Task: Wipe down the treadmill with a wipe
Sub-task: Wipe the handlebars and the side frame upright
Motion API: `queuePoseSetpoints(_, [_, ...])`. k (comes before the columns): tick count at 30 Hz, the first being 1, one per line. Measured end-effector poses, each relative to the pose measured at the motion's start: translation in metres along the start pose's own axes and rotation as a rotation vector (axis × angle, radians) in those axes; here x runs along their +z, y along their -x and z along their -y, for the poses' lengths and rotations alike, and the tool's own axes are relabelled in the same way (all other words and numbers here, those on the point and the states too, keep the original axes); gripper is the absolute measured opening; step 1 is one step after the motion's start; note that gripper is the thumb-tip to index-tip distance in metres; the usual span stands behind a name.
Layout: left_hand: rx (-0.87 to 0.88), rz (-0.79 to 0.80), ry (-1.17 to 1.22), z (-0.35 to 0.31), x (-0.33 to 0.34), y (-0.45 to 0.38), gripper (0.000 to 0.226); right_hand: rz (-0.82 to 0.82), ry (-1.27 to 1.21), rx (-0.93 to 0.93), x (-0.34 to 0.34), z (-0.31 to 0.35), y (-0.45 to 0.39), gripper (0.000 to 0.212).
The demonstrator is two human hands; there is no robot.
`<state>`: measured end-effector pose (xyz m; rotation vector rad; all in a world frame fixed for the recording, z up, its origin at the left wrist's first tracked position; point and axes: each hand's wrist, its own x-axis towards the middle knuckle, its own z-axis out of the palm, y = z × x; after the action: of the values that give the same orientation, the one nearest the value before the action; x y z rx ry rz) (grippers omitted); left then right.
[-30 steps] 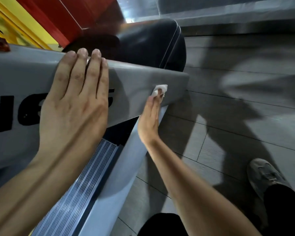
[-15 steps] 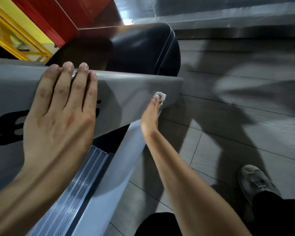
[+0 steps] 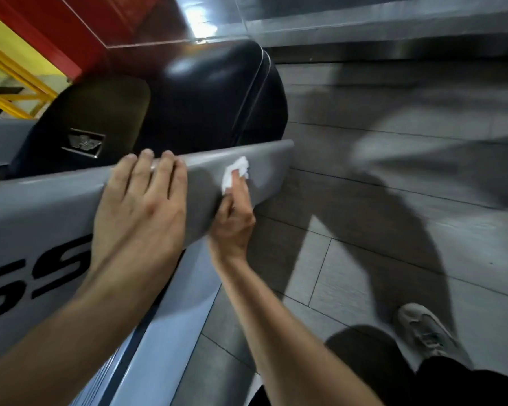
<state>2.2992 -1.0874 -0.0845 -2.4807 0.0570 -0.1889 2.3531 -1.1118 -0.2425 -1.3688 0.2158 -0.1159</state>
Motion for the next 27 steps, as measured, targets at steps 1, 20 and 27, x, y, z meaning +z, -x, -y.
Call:
queuePoseSetpoints(1, [0.019,0.018,-0.009,-0.006,0.005,-0.007,0.058,-0.031,-0.013,0.116,-0.002,-0.01,-0.028,0.045])
queuePoseSetpoints(20, [0.108,0.175,0.068,-0.034,0.045,-0.089,0.047,0.039,0.011,0.3,-0.017,-0.104,-0.248,0.035])
queuePoseSetpoints(27, [0.097,0.177,0.069,-0.034,0.047,-0.089,0.057,-0.045,-0.062,0.558,-0.027,-0.107,-0.228,0.044])
